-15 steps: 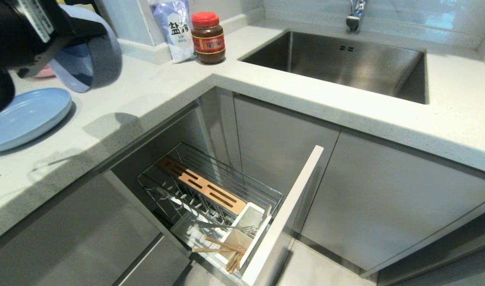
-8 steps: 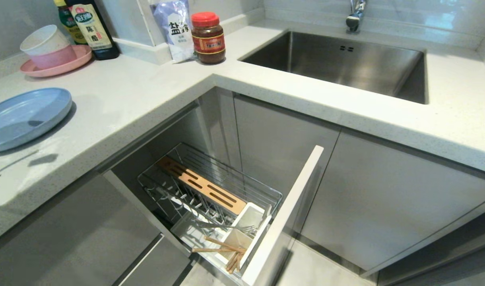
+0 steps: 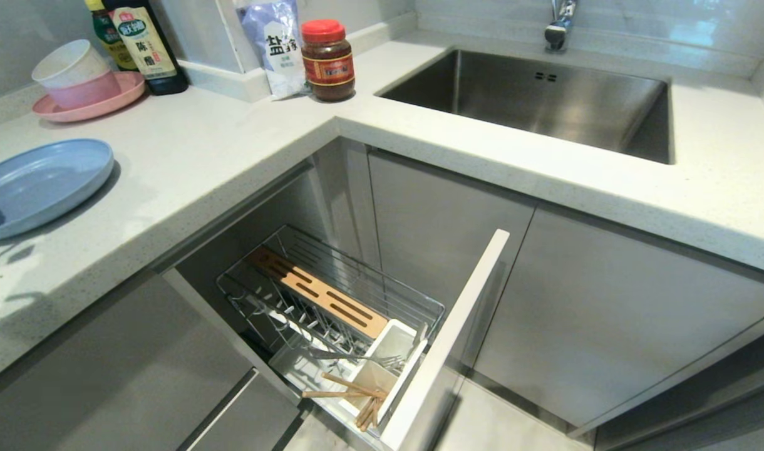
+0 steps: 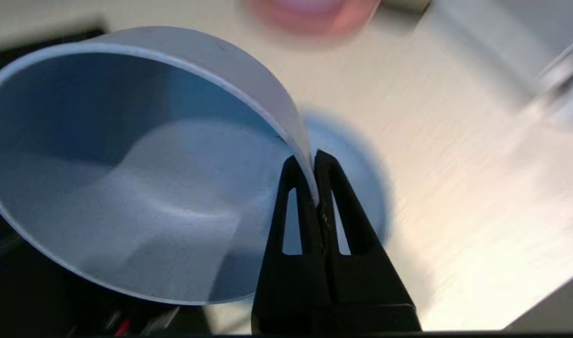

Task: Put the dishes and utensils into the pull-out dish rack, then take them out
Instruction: Take the bowl out of the cupboard

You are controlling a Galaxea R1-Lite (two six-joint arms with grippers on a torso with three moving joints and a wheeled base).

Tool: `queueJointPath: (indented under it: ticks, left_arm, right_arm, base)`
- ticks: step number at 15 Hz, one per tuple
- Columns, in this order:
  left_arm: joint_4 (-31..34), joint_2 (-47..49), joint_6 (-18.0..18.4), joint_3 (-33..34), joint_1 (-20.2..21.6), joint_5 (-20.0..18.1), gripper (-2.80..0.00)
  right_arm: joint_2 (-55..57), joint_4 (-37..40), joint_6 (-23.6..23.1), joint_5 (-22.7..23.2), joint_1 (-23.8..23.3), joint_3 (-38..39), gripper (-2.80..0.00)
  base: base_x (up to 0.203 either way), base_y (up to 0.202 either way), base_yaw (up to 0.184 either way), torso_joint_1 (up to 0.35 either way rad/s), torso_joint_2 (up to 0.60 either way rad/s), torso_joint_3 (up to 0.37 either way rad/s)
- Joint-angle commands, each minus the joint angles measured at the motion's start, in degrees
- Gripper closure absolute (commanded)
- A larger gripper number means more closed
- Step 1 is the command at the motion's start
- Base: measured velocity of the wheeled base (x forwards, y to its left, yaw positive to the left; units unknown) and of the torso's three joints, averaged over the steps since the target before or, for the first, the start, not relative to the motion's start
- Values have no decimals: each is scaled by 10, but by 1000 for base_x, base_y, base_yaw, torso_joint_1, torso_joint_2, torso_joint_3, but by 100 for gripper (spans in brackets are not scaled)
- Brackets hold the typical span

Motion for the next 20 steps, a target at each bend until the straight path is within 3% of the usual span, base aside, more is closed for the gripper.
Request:
queueJointPath:
  ticks: [1,3,8,14,15,16,20]
  left_arm:
    - [54,71,29,-24,17,-18,0]
    - [69,96,47,-24,11,-77,0]
    - [96,118,56,-24,0,-104,0]
    - [95,125,59,-24,-5,-104,0]
    - [98,125,67,-24,-5,-104,-74]
    - [98,126,69,-23,-5,-103,-280]
    - [98,123,69,-24,-4,-101,-280]
  right_arm:
    - [-2,0,0,0,0,1,0]
    - [-2,0,0,0,0,1,0]
    - [-2,0,0,0,0,1,0]
    - [-2,0,0,0,0,1,0]
    - [-2,0,0,0,0,1,0]
    - [-2,0,0,0,0,1,0]
    - [-2,0,0,0,0,1,0]
  base:
    - [0,0,0,0,0,0]
    - [0,0,0,0,0,0]
    - [0,0,0,0,0,0]
    - [0,0,0,0,0,0]
    - [0,0,0,0,0,0]
    - [0,0,0,0,0,0]
    - [0,0,0,0,0,0]
